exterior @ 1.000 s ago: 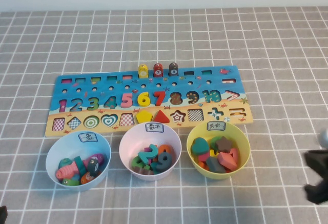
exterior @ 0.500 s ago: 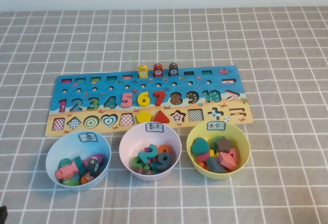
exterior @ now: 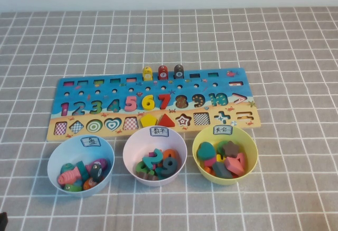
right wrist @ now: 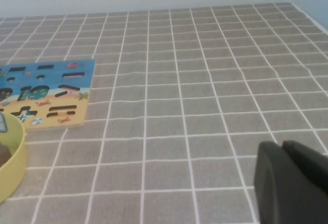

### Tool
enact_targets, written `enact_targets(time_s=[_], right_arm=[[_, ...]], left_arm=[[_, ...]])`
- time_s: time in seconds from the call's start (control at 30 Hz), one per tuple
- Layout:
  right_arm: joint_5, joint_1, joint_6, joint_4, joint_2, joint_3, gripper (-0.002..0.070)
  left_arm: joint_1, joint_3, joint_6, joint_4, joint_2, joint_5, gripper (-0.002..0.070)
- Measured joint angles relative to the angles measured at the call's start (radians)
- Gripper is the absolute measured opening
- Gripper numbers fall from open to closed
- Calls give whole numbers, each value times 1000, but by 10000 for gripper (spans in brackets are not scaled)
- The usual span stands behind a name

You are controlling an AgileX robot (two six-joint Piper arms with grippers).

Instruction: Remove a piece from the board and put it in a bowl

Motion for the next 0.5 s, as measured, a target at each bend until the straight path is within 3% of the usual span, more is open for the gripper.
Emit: enact_targets(time_s=[0.5], right_arm=[[103,0,-10,18,0,0,-17]], left_arm=[[0,0,0,0,0,0,-1]])
